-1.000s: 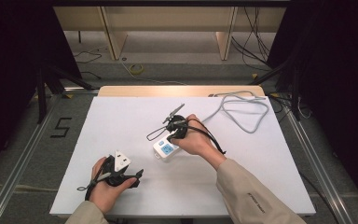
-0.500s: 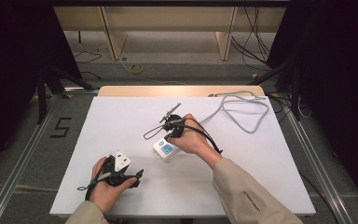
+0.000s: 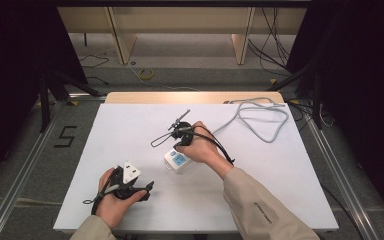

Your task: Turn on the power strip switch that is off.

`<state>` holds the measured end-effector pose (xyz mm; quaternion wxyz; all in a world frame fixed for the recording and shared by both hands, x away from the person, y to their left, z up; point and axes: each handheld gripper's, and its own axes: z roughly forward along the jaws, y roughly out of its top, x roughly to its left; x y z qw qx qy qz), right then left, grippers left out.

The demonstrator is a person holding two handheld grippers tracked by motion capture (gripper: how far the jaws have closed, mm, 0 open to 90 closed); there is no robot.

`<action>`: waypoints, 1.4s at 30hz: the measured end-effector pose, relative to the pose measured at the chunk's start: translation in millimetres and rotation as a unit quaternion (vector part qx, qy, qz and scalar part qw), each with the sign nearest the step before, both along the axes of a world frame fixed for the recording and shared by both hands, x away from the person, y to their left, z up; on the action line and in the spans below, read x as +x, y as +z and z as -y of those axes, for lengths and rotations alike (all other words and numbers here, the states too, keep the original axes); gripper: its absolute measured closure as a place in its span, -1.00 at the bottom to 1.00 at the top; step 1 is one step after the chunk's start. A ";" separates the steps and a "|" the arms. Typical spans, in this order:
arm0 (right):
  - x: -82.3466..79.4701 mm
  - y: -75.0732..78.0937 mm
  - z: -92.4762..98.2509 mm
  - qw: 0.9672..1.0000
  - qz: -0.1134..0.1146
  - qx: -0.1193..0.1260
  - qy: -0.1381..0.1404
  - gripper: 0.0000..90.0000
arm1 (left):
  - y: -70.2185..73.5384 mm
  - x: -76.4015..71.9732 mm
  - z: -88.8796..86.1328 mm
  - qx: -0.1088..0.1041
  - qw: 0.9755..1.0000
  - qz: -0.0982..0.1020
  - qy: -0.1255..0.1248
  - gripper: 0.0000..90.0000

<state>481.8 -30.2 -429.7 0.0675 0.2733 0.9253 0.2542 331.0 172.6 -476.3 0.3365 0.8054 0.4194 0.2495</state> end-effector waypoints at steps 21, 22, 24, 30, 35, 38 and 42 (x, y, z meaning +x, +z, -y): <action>4.9 -7.9 -14.9 1.000 -0.005 -0.010 0.000 1.00 | 0.4 0.4 -0.9 0.002 1.000 0.000 0.000 -0.58; 4.9 -7.7 -15.4 1.000 -0.006 -0.010 0.001 1.00 | 0.3 0.4 -1.0 0.002 1.000 0.000 0.000 -0.58; 5.1 -7.5 -16.3 1.000 -0.006 -0.011 0.004 1.00 | 0.2 0.5 -1.1 0.002 1.000 0.000 0.000 -0.58; 4.6 -8.3 -18.6 1.000 -0.008 -0.015 0.006 1.00 | 0.6 0.5 -1.3 0.002 1.000 -0.001 0.000 -0.58; 5.1 -9.3 -19.1 1.000 -0.007 -0.017 0.007 1.00 | 0.5 0.7 -1.7 0.001 1.000 0.000 0.000 -0.58; 4.4 -9.6 -19.5 1.000 -0.007 -0.016 0.007 1.00 | 0.4 0.7 -1.5 0.000 1.000 0.001 0.001 -0.58; 4.5 -10.3 -19.4 1.000 -0.009 -0.017 0.007 1.00 | 1.0 0.8 -1.8 0.003 1.000 0.000 0.000 -0.58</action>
